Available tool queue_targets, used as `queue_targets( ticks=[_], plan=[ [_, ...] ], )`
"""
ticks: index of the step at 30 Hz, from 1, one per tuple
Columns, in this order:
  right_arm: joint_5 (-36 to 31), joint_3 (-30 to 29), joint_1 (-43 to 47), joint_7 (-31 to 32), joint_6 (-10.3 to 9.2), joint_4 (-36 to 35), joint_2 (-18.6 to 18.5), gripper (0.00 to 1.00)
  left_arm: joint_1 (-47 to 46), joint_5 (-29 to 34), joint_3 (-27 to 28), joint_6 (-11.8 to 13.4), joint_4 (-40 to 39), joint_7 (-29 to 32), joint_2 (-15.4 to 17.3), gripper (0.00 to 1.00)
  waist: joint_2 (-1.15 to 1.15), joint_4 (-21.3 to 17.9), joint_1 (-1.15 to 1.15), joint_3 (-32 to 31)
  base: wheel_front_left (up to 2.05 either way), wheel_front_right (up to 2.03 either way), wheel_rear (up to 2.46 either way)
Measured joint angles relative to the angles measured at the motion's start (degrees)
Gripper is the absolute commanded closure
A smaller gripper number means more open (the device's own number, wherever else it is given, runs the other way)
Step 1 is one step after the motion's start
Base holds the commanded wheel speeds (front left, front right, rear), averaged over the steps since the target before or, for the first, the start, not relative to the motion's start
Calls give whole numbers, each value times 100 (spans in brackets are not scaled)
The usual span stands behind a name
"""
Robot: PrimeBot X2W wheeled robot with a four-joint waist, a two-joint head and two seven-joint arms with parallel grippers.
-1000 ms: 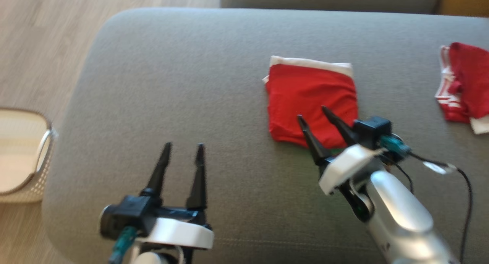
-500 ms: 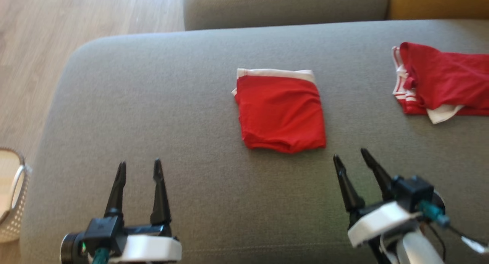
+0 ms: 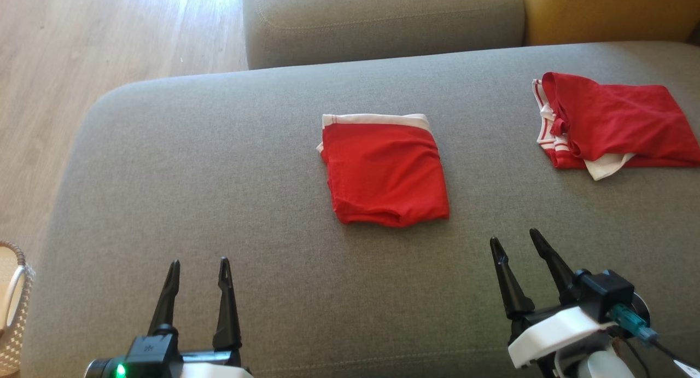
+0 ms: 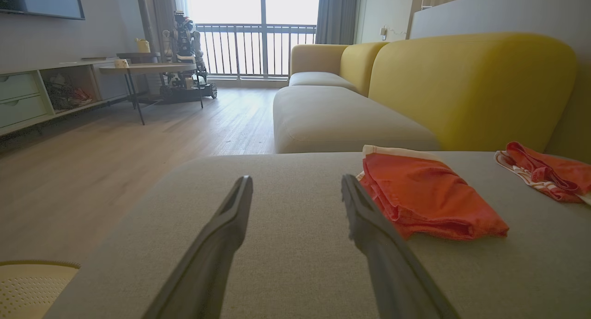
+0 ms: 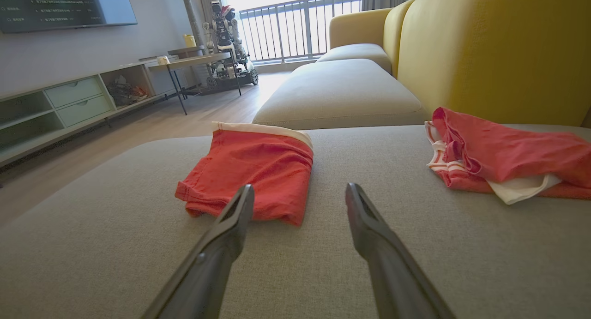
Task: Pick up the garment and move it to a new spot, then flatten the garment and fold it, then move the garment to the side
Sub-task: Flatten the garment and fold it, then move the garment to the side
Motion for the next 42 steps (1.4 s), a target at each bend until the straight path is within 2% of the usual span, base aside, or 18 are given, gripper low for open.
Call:
queue_targets(
  ticks=[20, 27, 31, 34, 38, 42],
  plan=[
    [235, -49, -2, 0, 0, 223, 7, 0, 119, 0, -3, -78, 97, 0, 0, 0, 0, 224, 0, -72, 0, 0, 0],
    [627, -85, -400, 0, 0, 1250, 13, 0, 118, 109, -176, -124, 136, 0, 2, 0, -1, 485, 0, 33, 0, 0, 0],
    [1248, -208, -1318, 0, 0, 2426, 9, 0, 41, 110, -333, -172, 179, 0, 8, 0, -1, 647, 0, 216, 0, 0, 0],
    [1395, -339, -2163, 9, 0, 3255, 9, 0, -93, 110, -452, -170, 240, 0, 8, 0, -1, 810, 0, 361, 0, 0, 0],
    [1528, -357, -3137, 368, 0, 4066, -44, 0, -230, 99, -579, -134, 250, 0, 8, 0, -1, 998, 0, 571, 0, 0, 0],
    [1606, -319, -3665, 636, 0, 4662, -331, 0, -347, 40, -720, -105, 270, 0, 13, 0, -1, 1167, 0, 767, 0, 0, 0]
  ],
)
